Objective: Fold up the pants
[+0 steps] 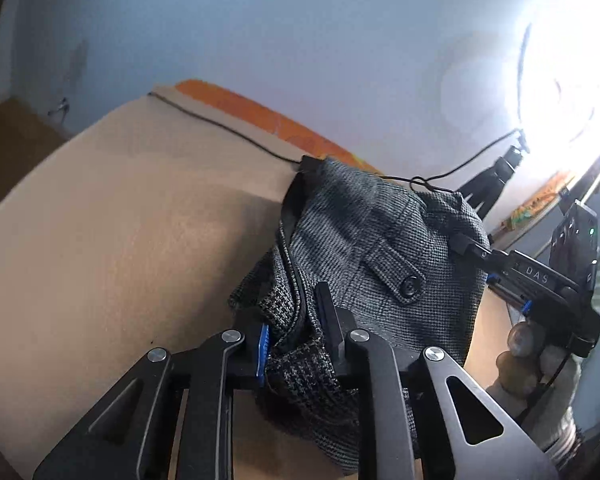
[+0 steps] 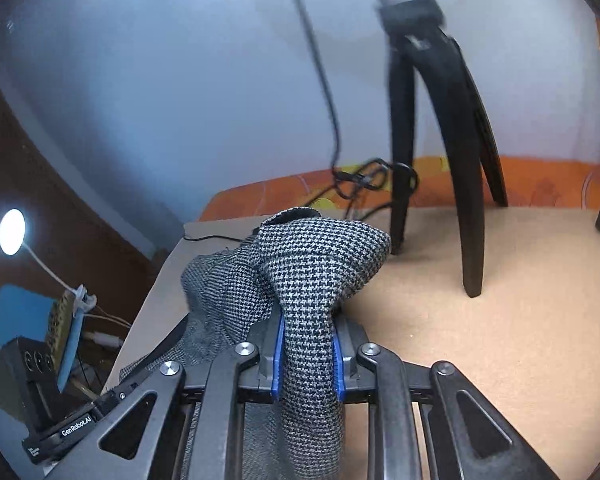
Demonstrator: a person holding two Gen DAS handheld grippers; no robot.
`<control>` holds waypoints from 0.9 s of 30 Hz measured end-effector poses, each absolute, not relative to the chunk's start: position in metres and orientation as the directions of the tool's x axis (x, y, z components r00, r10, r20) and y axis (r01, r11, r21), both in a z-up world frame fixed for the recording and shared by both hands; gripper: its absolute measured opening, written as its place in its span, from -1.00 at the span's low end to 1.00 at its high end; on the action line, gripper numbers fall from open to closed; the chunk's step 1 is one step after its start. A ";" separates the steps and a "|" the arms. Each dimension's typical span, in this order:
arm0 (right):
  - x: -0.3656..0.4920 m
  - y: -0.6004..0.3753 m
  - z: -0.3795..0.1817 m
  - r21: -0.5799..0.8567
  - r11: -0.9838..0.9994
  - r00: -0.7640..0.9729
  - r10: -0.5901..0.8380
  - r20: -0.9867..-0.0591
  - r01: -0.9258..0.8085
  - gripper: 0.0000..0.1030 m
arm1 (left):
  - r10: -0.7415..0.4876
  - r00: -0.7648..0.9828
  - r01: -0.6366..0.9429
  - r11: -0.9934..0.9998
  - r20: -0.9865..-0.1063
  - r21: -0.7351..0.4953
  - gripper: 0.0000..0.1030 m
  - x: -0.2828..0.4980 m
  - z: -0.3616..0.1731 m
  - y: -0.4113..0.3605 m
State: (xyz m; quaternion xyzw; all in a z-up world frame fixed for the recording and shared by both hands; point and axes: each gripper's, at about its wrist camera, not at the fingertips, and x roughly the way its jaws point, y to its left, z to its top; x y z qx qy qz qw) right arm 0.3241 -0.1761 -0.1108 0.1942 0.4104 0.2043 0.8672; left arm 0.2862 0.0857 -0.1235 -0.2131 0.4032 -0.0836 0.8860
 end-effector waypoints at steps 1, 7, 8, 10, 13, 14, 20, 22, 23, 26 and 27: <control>0.323 -0.173 -0.107 0.493 0.846 0.581 0.508 -0.635 -0.201 -0.68 | -0.325 0.660 -0.016 0.895 -0.677 -0.446 -0.67 0.285 -0.121 0.085; 0.307 -0.155 -0.078 0.415 0.874 0.612 0.477 -0.631 -0.253 -0.70 | -0.353 0.657 0.039 0.898 -0.667 -0.438 -0.68 0.272 -0.103 0.071; 0.304 -0.151 -0.073 0.404 0.877 0.615 0.473 -0.630 -0.260 -0.70 | -0.359 0.655 0.050 0.899 -0.665 -0.436 -0.68 0.269 -0.100 0.067; 0.300 -0.152 -0.065 0.392 0.881 0.621 0.467 -0.629 -0.265 -0.71 | -0.374 0.653 0.076 0.898 -0.659 -0.434 -0.68 0.264 -0.093 0.058; 0.290 -0.157 -0.052 0.369 0.891 0.637 0.449 -0.627 -0.264 -0.71 | -0.396 0.650 0.105 0.892 -0.648 -0.440 -0.68 0.258 -0.083 0.046; 0.287 -0.160 -0.049 0.368 0.892 0.643 0.446 -0.623 -0.263 -0.71 | -0.405 0.648 0.118 0.890 -0.645 -0.440 -0.68 0.257 -0.080 0.041; 0.260 -0.207 -0.028 0.349 0.906 0.679 0.413 -0.608 -0.239 -0.71 | -0.457 0.634 0.202 0.876 -0.624 -0.437 -0.68 0.246 -0.058 0.002; 0.251 -0.227 -0.022 0.345 0.911 0.691 0.400 -0.602 -0.226 -0.71 | -0.477 0.625 0.234 0.870 -0.618 -0.434 -0.68 0.241 -0.051 -0.015; 0.246 -0.236 -0.019 0.346 0.913 0.696 0.393 -0.600 -0.218 -0.71 | -0.490 0.619 0.253 0.864 -0.614 -0.435 -0.68 0.239 -0.048 -0.025; 0.233 -0.264 -0.009 0.349 0.917 0.714 0.375 -0.591 -0.193 -0.71 | -0.521 0.605 0.299 0.849 -0.602 -0.435 -0.68 0.232 -0.037 -0.051; 0.228 -0.273 -0.006 0.345 0.920 0.721 0.365 -0.588 -0.184 -0.71 | -0.532 0.600 0.319 0.844 -0.598 -0.432 -0.68 0.230 -0.032 -0.064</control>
